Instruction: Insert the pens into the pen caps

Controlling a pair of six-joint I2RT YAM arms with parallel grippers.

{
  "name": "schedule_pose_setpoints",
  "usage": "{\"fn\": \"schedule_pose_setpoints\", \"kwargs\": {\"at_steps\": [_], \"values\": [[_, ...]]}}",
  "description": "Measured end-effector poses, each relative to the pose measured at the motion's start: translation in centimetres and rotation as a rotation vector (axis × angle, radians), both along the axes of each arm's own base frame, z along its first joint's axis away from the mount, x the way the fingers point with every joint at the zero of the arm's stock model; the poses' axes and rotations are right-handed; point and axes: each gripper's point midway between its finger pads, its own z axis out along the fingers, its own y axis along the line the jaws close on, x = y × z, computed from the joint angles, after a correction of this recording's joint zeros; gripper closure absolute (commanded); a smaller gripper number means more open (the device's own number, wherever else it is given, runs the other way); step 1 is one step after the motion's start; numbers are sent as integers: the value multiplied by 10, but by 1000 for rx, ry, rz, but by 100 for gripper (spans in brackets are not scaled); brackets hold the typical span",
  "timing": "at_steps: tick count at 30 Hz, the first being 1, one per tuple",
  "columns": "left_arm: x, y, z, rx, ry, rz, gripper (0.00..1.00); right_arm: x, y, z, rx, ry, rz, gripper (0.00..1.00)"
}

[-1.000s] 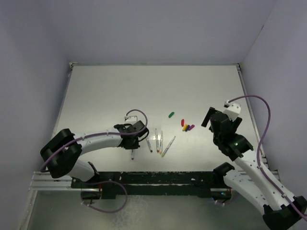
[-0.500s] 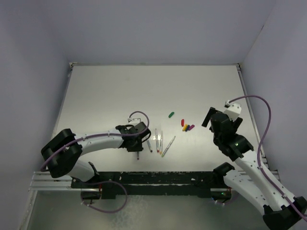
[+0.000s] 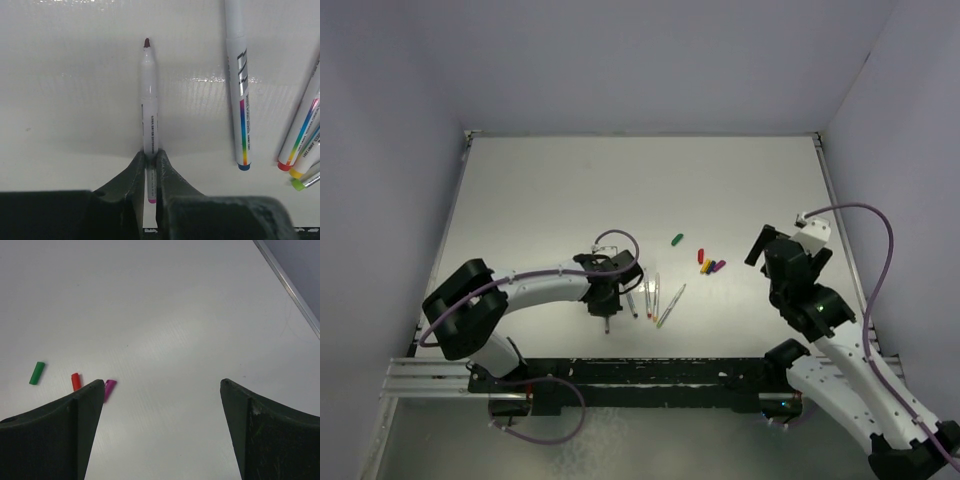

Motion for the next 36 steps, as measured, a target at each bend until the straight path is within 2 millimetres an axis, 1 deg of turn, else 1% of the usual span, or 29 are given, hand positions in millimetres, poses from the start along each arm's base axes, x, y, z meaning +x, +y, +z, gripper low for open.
{"fn": "schedule_pose_setpoints", "kwargs": {"at_steps": [1, 4, 6, 9, 11, 14, 15, 16, 17, 18, 19, 20, 22, 24, 25, 26, 27, 28, 29, 30, 32, 36], "values": [[0, -1, 0, 1, 4, 0, 100, -1, 0, 1, 1, -3, 0, 0], [-1, -2, 0, 4, 14, -3, 100, -2, -1, 4, 8, -18, -2, 3], [-1, -3, -1, 2, 16, -4, 100, -2, -1, 5, 10, -21, -2, 7], [-1, -3, 0, 2, 13, -18, 100, -2, -1, 4, 7, -16, -2, 18], [0, -2, 1, 3, 9, -30, 100, -1, -1, 2, 2, -7, -2, 29], [3, -4, 7, -3, -13, -35, 100, -1, -1, -1, -10, 12, 0, 52], [4, -4, 8, 1, -21, -40, 100, 0, 0, -3, -14, 21, -1, 56], [4, -3, 8, 10, -25, -44, 100, 1, 0, -5, -18, 28, 1, 58], [4, -1, 9, 21, -30, -51, 100, 1, 1, -7, -23, 39, 2, 62], [4, 2, 9, 39, -33, -57, 100, 2, 1, -9, -29, 51, 3, 71], [3, 7, 10, 61, -32, -60, 100, 3, 2, -11, -34, 60, 3, 93], [2, 13, 10, 84, -31, -62, 100, 4, 3, -12, -38, 70, 3, 100], [1, 21, 12, 114, -35, -65, 100, 8, 5, -15, -45, 88, 4, 100], [2, 25, 17, 125, -49, -72, 100, 10, 7, -20, -49, 110, 7, 88], [3, 26, 19, 127, -57, -72, 100, 11, 9, -22, -49, 120, 8, 83], [4, 27, 22, 128, -66, -75, 100, 12, 11, -25, -49, 138, 11, 76], [4, 27, 23, 128, -69, -77, 100, 14, 13, -28, -47, 150, 12, 65], [5, 27, 24, 129, -74, -79, 100, 15, 14, -31, -45, 162, 10, 57], [6, 28, 24, 132, -77, -83, 100, 16, 15, -33, -42, 171, 9, 53], [6, 28, 24, 135, -78, -89, 100, 16, 17, -37, -41, 184, 10, 51], [7, 29, 25, 140, -82, -102, 100, 17, 20, -43, -31, 205, 12, 51], [11, 27, 32, 123, -113, -132, 100, 18, 27, -51, -8, 231, 21, 56]]}}
